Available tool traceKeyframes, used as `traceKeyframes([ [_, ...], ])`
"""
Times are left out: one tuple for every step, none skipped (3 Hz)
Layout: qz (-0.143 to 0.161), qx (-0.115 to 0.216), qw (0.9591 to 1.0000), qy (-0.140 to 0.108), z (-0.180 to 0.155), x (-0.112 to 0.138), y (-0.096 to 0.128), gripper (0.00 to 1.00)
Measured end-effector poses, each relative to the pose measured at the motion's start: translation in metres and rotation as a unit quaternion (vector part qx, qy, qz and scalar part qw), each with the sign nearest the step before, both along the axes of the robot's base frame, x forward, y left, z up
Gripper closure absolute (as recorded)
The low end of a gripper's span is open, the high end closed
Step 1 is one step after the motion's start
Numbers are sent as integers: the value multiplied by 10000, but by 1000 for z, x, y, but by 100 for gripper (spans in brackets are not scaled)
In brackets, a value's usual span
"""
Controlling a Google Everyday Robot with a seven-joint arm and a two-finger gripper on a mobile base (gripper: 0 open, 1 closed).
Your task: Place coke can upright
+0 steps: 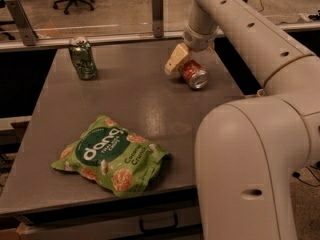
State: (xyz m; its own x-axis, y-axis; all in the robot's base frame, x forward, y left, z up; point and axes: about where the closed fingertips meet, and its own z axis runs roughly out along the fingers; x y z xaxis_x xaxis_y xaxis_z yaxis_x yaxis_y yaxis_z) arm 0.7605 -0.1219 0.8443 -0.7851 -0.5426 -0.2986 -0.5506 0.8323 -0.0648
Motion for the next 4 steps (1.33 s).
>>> traceKeyframes([
  [-14, -102, 9998, 167, -5, -9, -11, 18],
  [36, -121, 9995, 280, -8, -16, -12, 42],
  [361, 15, 9991, 239, 4, -24, 8, 65],
  [1304, 485, 9903, 29, 39, -47, 70, 96],
])
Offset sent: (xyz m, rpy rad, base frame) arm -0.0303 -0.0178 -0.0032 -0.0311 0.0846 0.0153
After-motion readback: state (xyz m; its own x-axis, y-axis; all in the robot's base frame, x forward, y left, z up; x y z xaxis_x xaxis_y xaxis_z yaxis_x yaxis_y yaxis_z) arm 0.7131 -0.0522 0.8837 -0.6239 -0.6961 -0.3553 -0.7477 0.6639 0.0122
